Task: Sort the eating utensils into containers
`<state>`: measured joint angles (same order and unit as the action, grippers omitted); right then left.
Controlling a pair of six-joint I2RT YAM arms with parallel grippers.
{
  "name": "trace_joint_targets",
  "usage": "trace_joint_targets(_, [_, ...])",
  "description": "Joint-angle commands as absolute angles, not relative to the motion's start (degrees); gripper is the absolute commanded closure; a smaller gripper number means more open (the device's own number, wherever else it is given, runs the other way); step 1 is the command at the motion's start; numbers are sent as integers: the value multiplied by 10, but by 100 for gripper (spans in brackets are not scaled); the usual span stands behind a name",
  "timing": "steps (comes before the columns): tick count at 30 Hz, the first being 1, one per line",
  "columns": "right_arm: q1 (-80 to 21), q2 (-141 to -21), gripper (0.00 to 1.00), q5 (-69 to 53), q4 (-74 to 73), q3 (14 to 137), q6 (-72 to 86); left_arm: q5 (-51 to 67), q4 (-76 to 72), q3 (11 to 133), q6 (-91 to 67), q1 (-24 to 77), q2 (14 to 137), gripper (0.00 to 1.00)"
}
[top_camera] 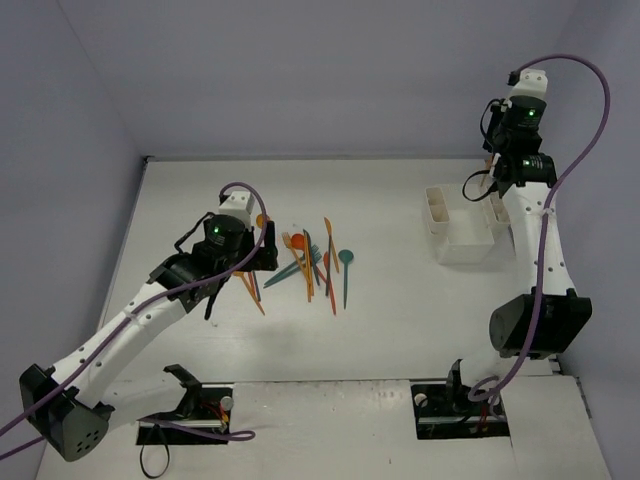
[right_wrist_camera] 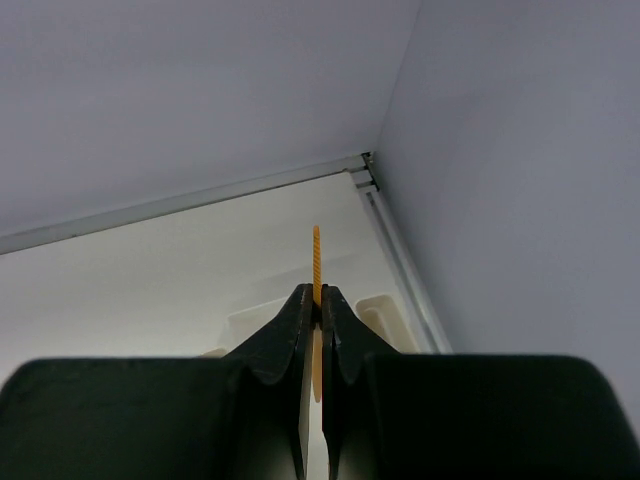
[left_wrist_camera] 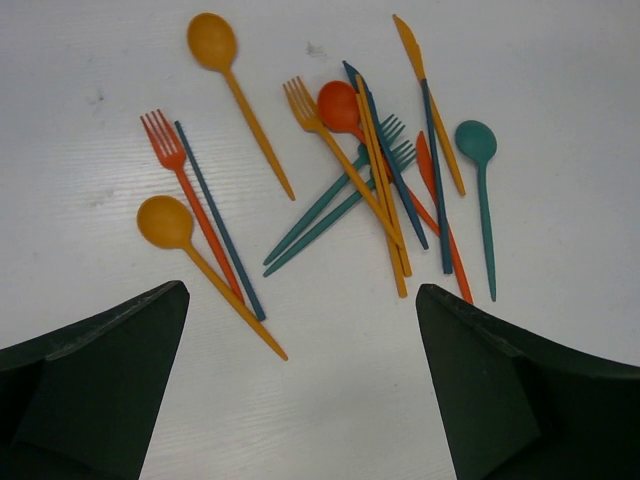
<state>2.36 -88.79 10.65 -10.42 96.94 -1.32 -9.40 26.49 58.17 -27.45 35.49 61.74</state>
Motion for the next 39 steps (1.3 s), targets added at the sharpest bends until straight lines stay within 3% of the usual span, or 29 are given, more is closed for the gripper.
trace_joint_targets(1, [77, -936, 100, 47, -63, 1021, -61, -111, 282, 575, -255, 333, 592, 3])
trace_joint_targets(17, [136, -1048, 100, -20, -39, 1062, -127, -89, 261, 498, -237, 318, 582, 3])
trace_joint_targets(31, [141, -1075, 100, -45, -37, 995, -116, -84, 259, 512, -247, 319, 601, 3])
trace_joint_targets(32, [141, -1074, 98, -42, -37, 993, -114, -83, 259, 512, -248, 319, 601, 3])
trace_joint_targets(35, [141, -1072, 80, -36, -37, 983, -109, -76, 261, 513, -255, 318, 604, 3])
trace_joint_targets(39, [141, -1054, 66, -33, -37, 972, -103, -65, 265, 513, -264, 318, 597, 3])
